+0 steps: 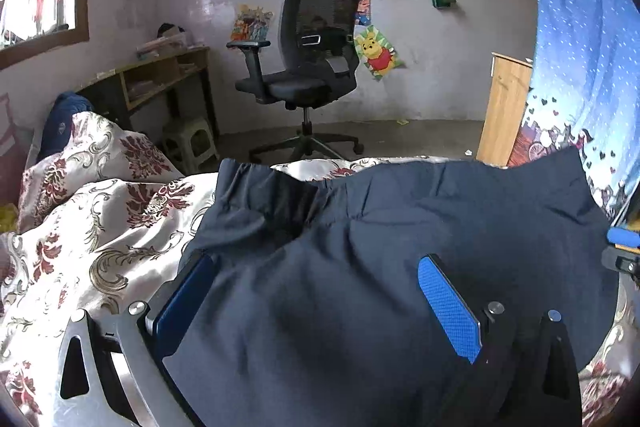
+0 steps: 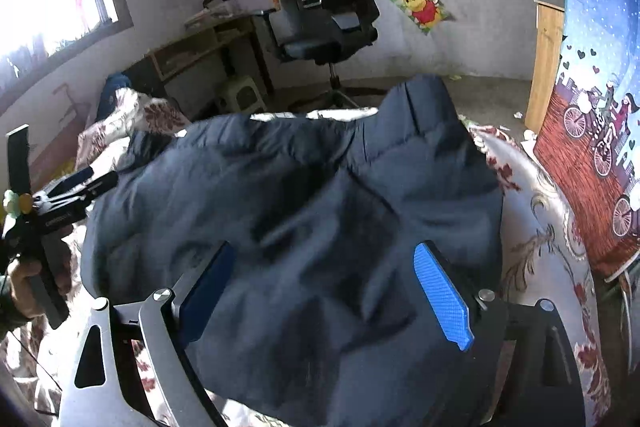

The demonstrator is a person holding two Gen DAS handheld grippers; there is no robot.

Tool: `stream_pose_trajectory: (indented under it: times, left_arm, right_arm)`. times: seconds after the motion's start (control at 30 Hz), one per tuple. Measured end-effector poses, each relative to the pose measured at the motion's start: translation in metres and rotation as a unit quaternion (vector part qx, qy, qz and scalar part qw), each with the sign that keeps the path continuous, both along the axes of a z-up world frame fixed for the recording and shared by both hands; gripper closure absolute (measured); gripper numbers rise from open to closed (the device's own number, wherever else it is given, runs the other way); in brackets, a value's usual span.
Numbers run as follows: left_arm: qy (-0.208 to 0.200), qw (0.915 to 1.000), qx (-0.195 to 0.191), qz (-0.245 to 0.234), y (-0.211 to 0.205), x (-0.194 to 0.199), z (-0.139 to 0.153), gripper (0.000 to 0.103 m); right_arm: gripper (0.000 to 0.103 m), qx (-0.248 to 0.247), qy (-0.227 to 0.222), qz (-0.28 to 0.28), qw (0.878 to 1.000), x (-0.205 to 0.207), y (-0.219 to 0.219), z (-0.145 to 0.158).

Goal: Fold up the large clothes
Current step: 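Press the folded jacket flat with both open tools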

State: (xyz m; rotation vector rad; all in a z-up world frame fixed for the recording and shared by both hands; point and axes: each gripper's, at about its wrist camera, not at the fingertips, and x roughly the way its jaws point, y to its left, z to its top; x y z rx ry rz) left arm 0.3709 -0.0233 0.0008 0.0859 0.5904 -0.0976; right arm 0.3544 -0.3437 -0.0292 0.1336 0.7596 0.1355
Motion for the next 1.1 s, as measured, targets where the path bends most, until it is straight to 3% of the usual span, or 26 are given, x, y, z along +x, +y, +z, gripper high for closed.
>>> stream_pose_trajectory:
  times: [0.23,0.53,0.9,1.1]
  left_arm:
    - [-0.022,0.9986,0.015,-0.046,-0.002,-0.044,-0.011,0.0]
    - [0.031,0.9933,0.035,-0.106,-0.019,-0.06,-0.038,0.0]
    - [0.057,0.9944,0.019,-0.087,-0.018,-0.04,-0.047,0.0]
    - [0.073,0.994,0.027,-0.077,-0.024,-0.022,-0.045,0.0]
  right_arm:
    - [0.014,-0.05,0.025,-0.01,0.998,-0.012,0.015,-0.007]
    - [0.014,-0.106,0.042,0.008,0.994,-0.019,0.038,-0.012]
    - [0.013,-0.077,0.058,0.005,0.995,-0.01,0.036,-0.032]
    - [0.003,-0.07,0.047,0.009,0.996,0.005,0.03,-0.048]
